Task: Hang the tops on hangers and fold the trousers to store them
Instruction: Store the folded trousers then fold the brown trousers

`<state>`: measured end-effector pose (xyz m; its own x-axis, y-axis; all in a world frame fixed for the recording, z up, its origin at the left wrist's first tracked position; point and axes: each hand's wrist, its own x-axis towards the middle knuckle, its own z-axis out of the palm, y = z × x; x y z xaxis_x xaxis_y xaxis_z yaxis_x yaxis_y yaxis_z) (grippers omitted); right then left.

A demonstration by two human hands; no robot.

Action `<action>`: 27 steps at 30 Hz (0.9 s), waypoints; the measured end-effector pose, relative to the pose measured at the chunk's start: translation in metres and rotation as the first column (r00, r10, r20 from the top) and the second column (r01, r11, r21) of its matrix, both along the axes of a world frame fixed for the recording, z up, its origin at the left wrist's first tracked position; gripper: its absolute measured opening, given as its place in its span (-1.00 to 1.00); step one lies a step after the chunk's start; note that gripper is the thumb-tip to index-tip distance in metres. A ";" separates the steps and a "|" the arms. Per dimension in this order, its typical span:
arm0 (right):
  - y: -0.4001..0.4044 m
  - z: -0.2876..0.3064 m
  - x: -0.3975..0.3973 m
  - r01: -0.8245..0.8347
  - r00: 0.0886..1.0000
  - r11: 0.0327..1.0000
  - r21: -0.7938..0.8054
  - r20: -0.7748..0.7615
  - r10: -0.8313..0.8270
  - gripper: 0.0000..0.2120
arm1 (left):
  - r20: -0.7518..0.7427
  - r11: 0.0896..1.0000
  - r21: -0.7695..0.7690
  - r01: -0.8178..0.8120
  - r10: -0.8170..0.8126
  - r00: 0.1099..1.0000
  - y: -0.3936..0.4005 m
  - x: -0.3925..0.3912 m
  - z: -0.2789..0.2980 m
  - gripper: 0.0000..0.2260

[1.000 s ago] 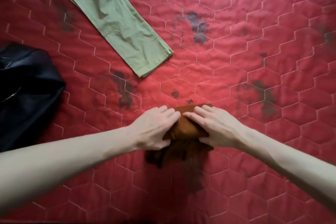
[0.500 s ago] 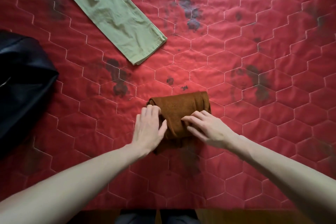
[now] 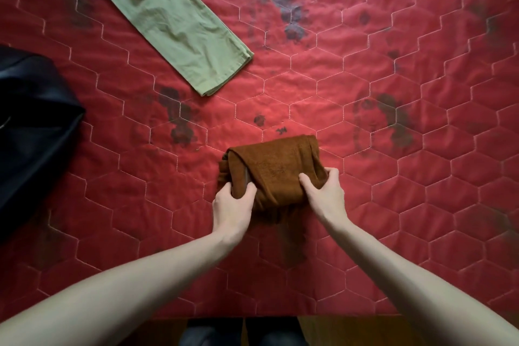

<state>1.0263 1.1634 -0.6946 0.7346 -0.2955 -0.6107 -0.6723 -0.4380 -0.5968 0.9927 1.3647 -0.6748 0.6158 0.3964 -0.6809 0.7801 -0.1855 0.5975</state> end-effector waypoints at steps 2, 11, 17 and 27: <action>-0.006 0.004 -0.008 -0.020 0.999 1.000 -0.015 0.050 0.021 -0.67 | -0.042 0.999 -0.048 0.006 -0.008 0.999 0.003 -0.011 -0.004 -0.81; -0.011 -0.014 -0.034 -0.330 0.926 0.861 -0.387 0.043 0.374 -0.38 | -0.253 0.952 0.058 0.300 -0.277 0.927 0.003 -0.031 -0.036 -0.70; 0.010 -0.018 -0.011 -0.493 0.428 0.589 -0.640 0.411 0.805 -0.40 | -0.244 0.908 0.205 0.365 -0.314 0.918 -0.007 -0.034 -0.030 -0.64; 0.015 -0.061 -0.024 -0.590 0.426 0.432 -0.682 0.191 0.884 -0.36 | 0.075 0.730 0.490 0.477 -0.581 0.811 0.027 -0.052 -0.027 -0.73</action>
<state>1.0028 1.1785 -0.7560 0.9061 0.4135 -0.0892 0.3812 -0.8896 -0.2516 0.9403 1.3919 -0.7016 0.9195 0.1777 -0.3506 0.3411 -0.8042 0.4868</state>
